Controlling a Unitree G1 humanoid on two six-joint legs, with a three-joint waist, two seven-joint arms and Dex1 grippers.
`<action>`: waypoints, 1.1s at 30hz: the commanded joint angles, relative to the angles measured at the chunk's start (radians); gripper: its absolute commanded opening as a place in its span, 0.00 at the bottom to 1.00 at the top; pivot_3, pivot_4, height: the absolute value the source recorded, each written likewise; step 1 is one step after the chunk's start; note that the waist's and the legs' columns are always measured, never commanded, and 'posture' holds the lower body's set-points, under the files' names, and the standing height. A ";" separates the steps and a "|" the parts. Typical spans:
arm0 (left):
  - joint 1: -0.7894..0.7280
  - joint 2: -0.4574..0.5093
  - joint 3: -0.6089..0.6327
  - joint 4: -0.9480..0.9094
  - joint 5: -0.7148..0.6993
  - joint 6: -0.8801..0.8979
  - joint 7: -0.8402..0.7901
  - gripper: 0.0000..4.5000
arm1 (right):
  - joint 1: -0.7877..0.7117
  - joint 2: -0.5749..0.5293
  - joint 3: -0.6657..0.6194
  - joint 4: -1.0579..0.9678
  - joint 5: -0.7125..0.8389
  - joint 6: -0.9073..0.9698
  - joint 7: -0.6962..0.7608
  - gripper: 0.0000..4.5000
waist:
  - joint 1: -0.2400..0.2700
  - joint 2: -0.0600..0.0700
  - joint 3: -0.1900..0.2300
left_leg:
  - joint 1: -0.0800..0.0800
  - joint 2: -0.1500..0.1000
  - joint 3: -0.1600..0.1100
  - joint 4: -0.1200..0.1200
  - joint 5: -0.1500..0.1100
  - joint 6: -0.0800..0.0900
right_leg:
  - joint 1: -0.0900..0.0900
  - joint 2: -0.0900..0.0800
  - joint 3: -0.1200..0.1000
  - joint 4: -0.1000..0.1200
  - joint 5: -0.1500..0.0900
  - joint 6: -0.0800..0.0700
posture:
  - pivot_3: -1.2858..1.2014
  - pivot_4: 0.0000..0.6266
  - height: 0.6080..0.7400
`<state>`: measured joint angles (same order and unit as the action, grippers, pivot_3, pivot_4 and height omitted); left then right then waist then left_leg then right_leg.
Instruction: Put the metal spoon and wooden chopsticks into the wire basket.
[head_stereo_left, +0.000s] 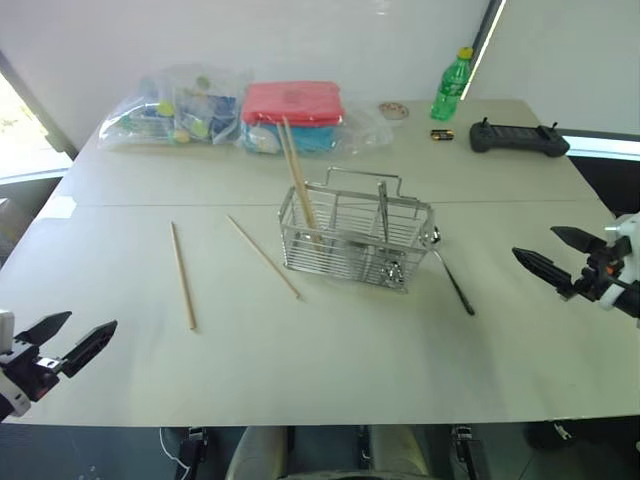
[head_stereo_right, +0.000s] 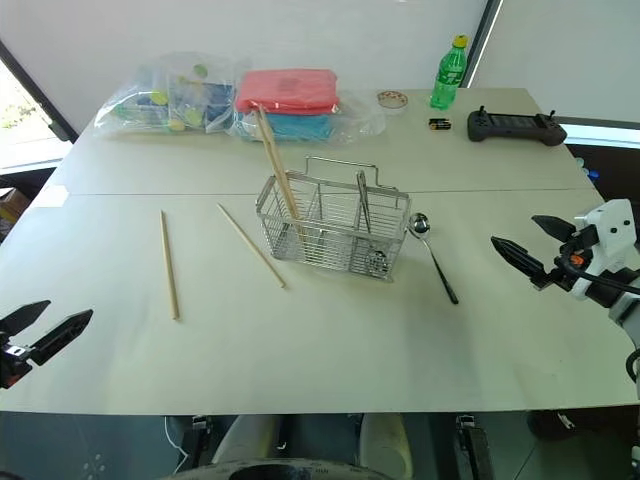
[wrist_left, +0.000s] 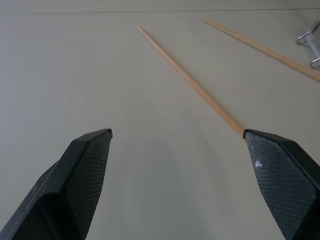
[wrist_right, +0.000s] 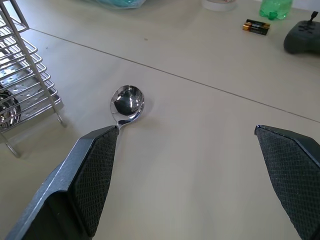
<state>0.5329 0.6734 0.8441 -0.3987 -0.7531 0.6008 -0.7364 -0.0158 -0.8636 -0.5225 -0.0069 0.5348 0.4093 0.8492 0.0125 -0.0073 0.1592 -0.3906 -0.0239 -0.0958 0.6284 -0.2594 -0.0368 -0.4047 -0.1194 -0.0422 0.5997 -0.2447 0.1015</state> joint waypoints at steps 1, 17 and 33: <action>-0.013 0.021 0.011 -0.017 0.002 -0.007 -0.004 0.98 | -0.003 0.000 -0.041 -0.040 0.016 0.003 -0.012 1.00 | 0.000 0.000 0.000 | 0.000 0.000 0.000 0.000 0.000 0.000 | 0.000 0.000 0.000 0.000 0.000 0.000 | 0.52 0.24 0.63; -0.104 0.073 -0.019 0.000 -0.001 0.034 -0.009 0.98 | 0.014 -0.002 -0.065 -0.067 0.019 0.012 -0.034 1.00 | 0.000 0.000 0.000 | 0.001 0.001 0.004 0.001 0.000 0.000 | 0.000 0.000 0.000 0.001 0.001 -0.001 | 0.52 0.24 0.63; -0.463 0.277 -0.130 -0.069 -0.221 0.233 0.011 0.98 | 0.066 0.014 -0.058 -0.203 0.048 0.119 -0.087 1.00 | 0.001 -0.003 0.000 | 0.002 0.002 0.004 0.003 0.000 0.001 | 0.001 0.001 0.001 0.004 0.002 -0.002 | 0.52 0.24 0.63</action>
<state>0.1337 0.9128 0.7324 -0.4179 -0.8829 0.7906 -0.7419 0.0438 -0.8475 -0.5633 -0.1426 0.5561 0.4984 0.7736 0.0139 -0.0099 0.1588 -0.3886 -0.0219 -0.0916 0.6310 -0.2591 -0.0361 -0.4040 -0.1182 -0.0416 0.6035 -0.2427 0.0993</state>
